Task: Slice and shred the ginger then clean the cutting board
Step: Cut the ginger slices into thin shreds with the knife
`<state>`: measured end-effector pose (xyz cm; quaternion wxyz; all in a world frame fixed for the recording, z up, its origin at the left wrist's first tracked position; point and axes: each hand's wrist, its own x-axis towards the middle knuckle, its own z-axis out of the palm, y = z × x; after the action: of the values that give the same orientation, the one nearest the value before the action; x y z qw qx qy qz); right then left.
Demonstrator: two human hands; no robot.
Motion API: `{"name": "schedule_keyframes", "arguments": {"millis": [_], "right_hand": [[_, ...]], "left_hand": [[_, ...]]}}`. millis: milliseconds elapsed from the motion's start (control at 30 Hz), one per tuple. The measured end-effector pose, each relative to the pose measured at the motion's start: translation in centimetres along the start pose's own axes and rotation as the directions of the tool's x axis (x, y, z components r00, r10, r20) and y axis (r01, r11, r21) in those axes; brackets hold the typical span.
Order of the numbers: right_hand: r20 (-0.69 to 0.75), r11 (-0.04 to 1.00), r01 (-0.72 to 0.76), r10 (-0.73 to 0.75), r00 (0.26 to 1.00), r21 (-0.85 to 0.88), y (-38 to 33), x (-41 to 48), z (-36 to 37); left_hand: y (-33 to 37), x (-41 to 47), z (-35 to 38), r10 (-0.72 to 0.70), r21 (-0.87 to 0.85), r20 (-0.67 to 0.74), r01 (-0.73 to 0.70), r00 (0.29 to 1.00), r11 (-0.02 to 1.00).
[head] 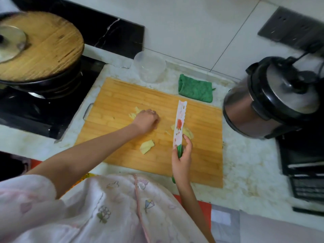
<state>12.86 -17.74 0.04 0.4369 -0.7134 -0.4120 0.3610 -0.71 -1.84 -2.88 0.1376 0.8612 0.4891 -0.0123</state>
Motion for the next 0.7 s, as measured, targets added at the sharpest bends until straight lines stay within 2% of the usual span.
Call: {"name": "schedule_keyframes", "arguments": {"millis": [100, 200, 267, 333, 400, 500, 600, 700], "right_hand": [[0.008, 1.000, 0.004, -0.004, 1.000, -0.022, 0.1, 0.0, 0.1], [0.032, 0.999, 0.020, -0.019, 0.999, -0.035, 0.5, 0.3, 0.2], [0.046, 0.999, 0.029, -0.027, 0.999, -0.042, 0.5, 0.5, 0.2], [0.044, 0.998, 0.040, -0.038, 0.998, -0.057, 0.5, 0.8, 0.3], [0.049, 0.996, 0.058, -0.055, 0.997, -0.067, 0.6, 1.0, 0.4], [0.086, 0.992, 0.084, -0.076, 0.993, -0.091, 0.7, 1.5, 0.7], [0.132, 0.988, 0.125, -0.112, 0.985, -0.096, 0.7, 1.9, 1.3], [0.176, 0.983, 0.163, -0.147, 0.973, -0.078, 0.4, 2.3, 2.0]], "left_hand": [[0.0, 0.7, 0.0, -0.006, 0.118, 0.067, -0.002, 0.998, 0.993], [0.1, 0.7, 0.1, 0.044, 0.149, 0.085, -0.056, 0.995, 0.987], [-0.2, 0.2, -0.2, 0.057, -0.016, -0.064, -0.058, 0.996, 0.998], [-1.3, -1.0, -1.3, -0.070, -0.328, -0.268, -0.023, 0.961, 0.944], [-3.6, -2.7, -2.3, -0.214, -0.519, -0.292, 0.033, 0.932, 0.854], [-7.8, -5.8, -3.0, -0.263, -0.587, -0.101, 0.156, 0.959, 0.794], [-11.1, -7.8, -3.1, -0.295, -0.521, 0.058, 0.281, 0.954, 0.806], [-12.7, -8.2, -3.1, -0.289, -0.487, 0.171, 0.336, 0.942, 0.806]]}}
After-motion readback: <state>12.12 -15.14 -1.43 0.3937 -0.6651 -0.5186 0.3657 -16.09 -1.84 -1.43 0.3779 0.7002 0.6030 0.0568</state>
